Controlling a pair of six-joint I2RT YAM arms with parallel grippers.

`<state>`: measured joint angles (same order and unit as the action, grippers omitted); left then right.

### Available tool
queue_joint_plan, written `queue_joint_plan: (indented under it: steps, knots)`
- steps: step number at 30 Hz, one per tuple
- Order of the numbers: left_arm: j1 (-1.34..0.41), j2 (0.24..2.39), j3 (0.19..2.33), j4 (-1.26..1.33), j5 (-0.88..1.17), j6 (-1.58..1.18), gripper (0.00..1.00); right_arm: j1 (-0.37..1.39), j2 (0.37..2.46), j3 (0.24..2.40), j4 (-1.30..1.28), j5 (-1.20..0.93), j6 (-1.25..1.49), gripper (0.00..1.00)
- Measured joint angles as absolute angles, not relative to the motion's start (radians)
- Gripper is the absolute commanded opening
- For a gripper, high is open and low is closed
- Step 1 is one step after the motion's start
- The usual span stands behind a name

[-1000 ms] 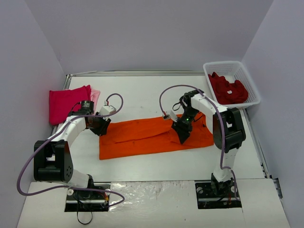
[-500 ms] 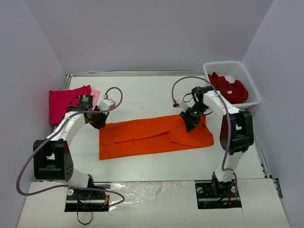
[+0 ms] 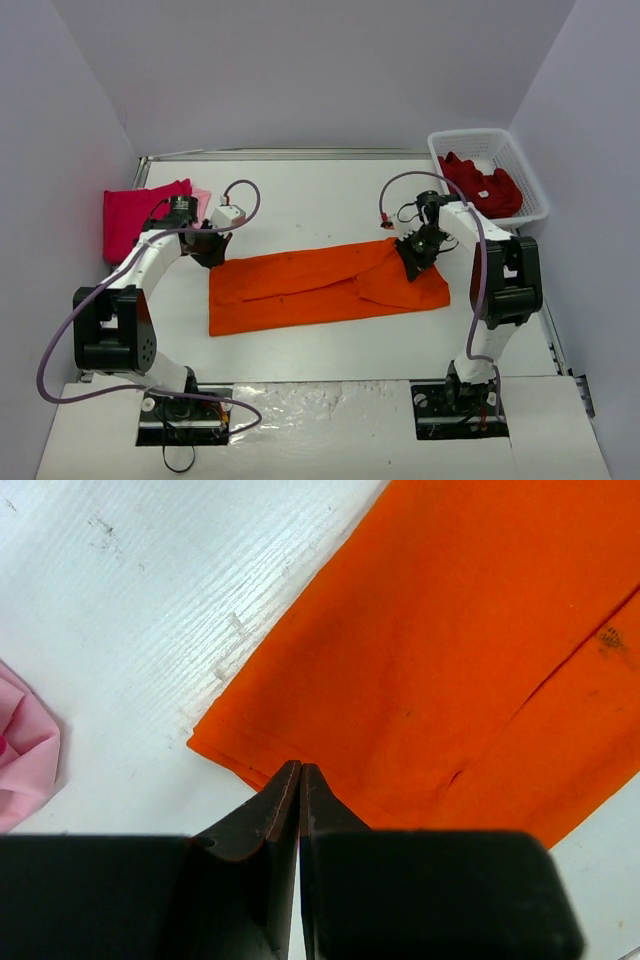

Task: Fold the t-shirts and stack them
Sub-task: Rotate the tshirt 90 degrees

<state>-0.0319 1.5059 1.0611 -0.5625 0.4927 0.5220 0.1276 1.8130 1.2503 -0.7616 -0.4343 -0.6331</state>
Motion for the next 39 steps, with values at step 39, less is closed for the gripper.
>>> queue_joint_plan:
  steps: [39]
  knots:
    - [0.047,1.274,1.111,-0.646,0.379,0.463,0.02,0.091,2.577,2.360,-0.942,-0.378,-0.505,0.00]
